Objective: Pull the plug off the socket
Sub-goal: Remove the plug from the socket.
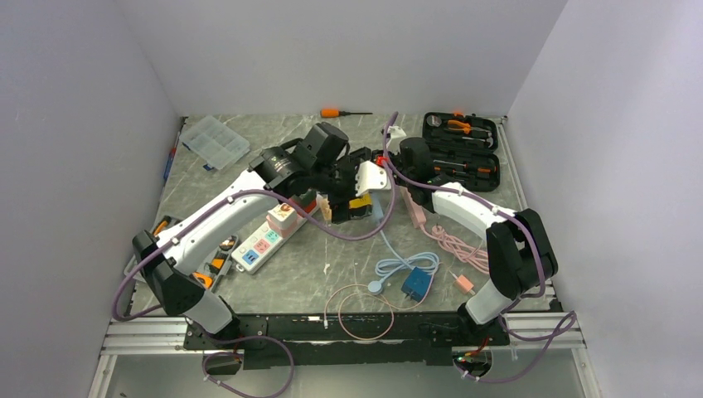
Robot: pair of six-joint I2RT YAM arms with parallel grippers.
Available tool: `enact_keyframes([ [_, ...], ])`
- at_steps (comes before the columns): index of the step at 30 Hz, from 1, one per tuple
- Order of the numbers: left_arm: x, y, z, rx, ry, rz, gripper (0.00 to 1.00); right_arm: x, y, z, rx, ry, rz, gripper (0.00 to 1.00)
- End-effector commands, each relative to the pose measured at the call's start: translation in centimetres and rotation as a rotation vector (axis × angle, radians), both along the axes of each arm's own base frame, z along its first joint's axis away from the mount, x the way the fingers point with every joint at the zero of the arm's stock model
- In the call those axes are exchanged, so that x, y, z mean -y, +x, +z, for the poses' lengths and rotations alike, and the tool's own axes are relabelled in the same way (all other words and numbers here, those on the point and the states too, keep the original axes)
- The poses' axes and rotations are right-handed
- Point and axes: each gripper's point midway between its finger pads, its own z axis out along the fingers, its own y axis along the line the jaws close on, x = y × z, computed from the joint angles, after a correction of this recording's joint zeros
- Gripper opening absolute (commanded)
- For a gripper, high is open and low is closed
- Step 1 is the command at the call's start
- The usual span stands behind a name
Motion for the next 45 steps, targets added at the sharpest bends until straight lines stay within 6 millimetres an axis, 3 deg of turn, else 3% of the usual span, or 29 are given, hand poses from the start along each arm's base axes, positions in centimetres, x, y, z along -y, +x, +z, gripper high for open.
enact_keyframes([
  [1,0.3,1.6,-1.1,0.087,-0.002,0.060,0.99,-0.8,0.9,6.7,0.136,0.111,-0.004,0.00],
  [3,0.1,3.2,-1.5,0.178,-0.014,0.117,1.00,-0.7,0.9,7.1,0.141,0.111,-0.010,0.00],
  [10,0.0,5.8,-4.8,0.270,0.032,0.321,0.99,-0.2,0.7,8.8,0.169,0.121,-0.027,0.00],
  [17,0.5,6.2,-5.8,0.350,0.019,0.378,0.99,-0.2,0.0,9.7,0.189,0.131,-0.005,0.00],
  [28,0.6,6.7,-9.5,0.342,0.118,0.385,0.99,-0.3,-0.9,10.7,0.196,0.158,0.017,0.00],
  [32,0.1,6.9,-10.8,0.350,0.169,0.381,0.92,-0.1,-1.0,10.6,0.201,0.156,0.009,0.00],
  [34,0.0,7.1,-10.8,0.357,0.169,0.388,0.84,-0.1,-1.0,10.6,0.201,0.157,0.009,0.00],
  [42,0.2,7.8,-9.8,0.363,0.171,0.427,0.29,-0.1,-0.9,9.9,0.181,0.157,0.003,0.00],
  [43,0.3,7.7,-9.7,0.362,0.171,0.424,0.22,-0.1,-0.9,9.8,0.176,0.156,-0.001,0.05],
  [45,0.4,7.8,-9.3,0.367,0.163,0.423,0.01,-0.1,-0.7,9.7,0.169,0.156,-0.013,0.32],
])
